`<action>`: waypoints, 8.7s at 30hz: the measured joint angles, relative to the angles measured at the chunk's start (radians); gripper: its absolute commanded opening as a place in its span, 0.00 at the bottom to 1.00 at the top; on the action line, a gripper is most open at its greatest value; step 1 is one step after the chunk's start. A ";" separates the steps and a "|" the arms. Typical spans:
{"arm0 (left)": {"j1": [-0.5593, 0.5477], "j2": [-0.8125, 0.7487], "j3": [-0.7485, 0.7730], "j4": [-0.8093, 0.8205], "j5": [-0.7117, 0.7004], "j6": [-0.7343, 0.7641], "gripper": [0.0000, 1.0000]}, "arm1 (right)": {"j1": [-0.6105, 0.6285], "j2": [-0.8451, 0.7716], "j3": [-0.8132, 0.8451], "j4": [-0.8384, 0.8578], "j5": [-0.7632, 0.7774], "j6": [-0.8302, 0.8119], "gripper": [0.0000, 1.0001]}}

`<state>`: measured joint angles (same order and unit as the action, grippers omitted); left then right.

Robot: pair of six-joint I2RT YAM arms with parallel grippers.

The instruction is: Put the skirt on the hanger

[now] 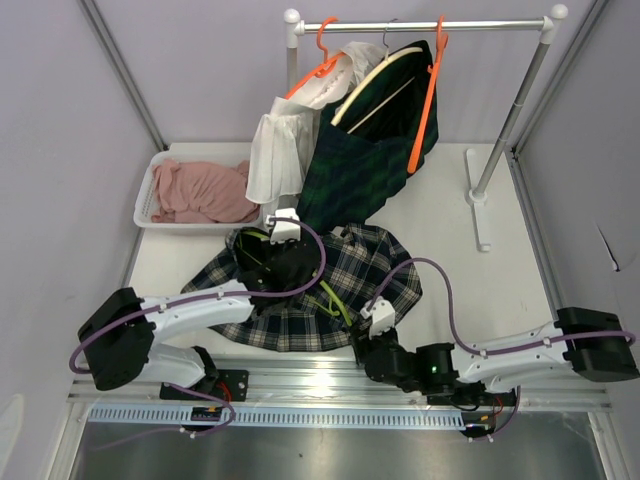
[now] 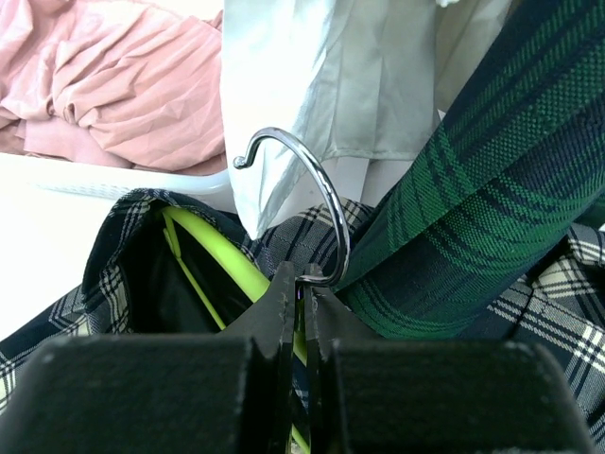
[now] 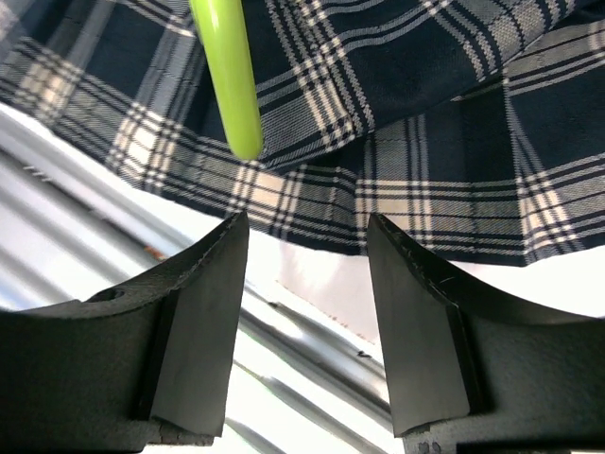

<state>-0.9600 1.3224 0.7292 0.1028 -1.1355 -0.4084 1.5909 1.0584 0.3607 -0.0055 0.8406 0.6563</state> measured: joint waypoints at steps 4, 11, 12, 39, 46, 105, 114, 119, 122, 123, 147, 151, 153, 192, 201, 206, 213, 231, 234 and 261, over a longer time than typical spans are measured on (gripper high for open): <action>0.001 0.001 0.001 -0.017 0.017 -0.002 0.00 | 0.008 0.085 0.042 -0.003 0.048 -0.002 0.65; 0.006 0.006 0.001 -0.023 0.033 -0.002 0.00 | 0.037 0.170 0.084 0.031 0.135 -0.002 0.65; 0.007 0.006 0.001 -0.024 0.035 -0.002 0.00 | 0.037 0.181 0.088 0.032 0.145 -0.001 0.64; 0.021 0.003 0.001 -0.035 0.085 -0.002 0.00 | 0.043 0.285 0.183 -0.251 0.341 0.355 0.00; 0.026 -0.046 -0.036 0.052 0.091 0.024 0.00 | -0.081 0.026 0.110 -0.182 0.161 0.211 0.00; -0.115 0.157 -0.235 1.176 -0.161 0.813 0.00 | -0.596 -0.114 0.494 -0.694 -0.764 0.005 0.00; -0.161 0.170 -0.190 1.245 -0.180 0.988 0.00 | -0.657 -0.114 0.587 -0.790 -0.847 -0.008 0.00; -0.167 0.166 -0.178 1.253 -0.168 1.056 0.00 | -0.755 -0.057 0.686 -0.856 -0.929 -0.046 0.00; -0.172 0.145 -0.180 1.253 -0.157 1.087 0.00 | -0.826 -0.013 0.732 -0.877 -0.991 -0.069 0.00; -0.175 0.136 -0.182 1.253 -0.150 1.096 0.00 | -0.846 -0.003 0.746 -0.883 -1.005 -0.075 0.00; -0.226 -0.316 -0.056 0.573 0.355 0.782 0.00 | -1.110 0.206 1.112 -1.110 -1.054 -0.237 0.00; -0.214 -0.324 -0.017 0.426 0.465 0.734 0.00 | -1.129 0.227 1.112 -1.148 -1.014 -0.252 0.00; -0.206 -0.334 -0.005 0.367 0.512 0.711 0.00 | -1.141 0.227 1.112 -1.151 -1.003 -0.259 0.00; -0.148 -0.199 0.043 0.074 1.060 0.520 0.00 | -0.955 0.267 1.306 -1.180 -0.690 -0.186 0.03; -0.072 -0.148 0.010 0.101 0.988 0.486 0.00 | -1.167 0.024 0.968 -1.118 -0.802 -0.202 0.30; -0.058 -0.110 0.010 0.111 0.980 0.476 0.00 | -1.246 -0.128 0.762 -1.102 -0.881 -0.204 0.34; -0.051 -0.100 0.010 0.113 0.980 0.465 0.00 | -1.302 -0.181 0.585 -1.062 -0.954 -0.204 0.34; -0.047 -0.095 0.010 0.113 0.982 0.460 0.00 | -1.333 -0.131 0.332 -0.720 -0.854 -0.061 0.44; -0.047 -0.092 0.010 0.113 0.983 0.460 0.00 | -1.337 -0.131 0.313 -0.656 -0.828 -0.053 0.45; -0.045 -0.092 0.021 0.096 1.000 0.460 0.00 | -1.331 -0.059 0.266 -0.472 -0.739 -0.065 0.00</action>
<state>-1.0046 1.2304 0.7498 0.1986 -0.1356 0.0517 0.2600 0.9997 0.6270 -0.4778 0.1020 0.5911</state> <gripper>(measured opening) 0.035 0.013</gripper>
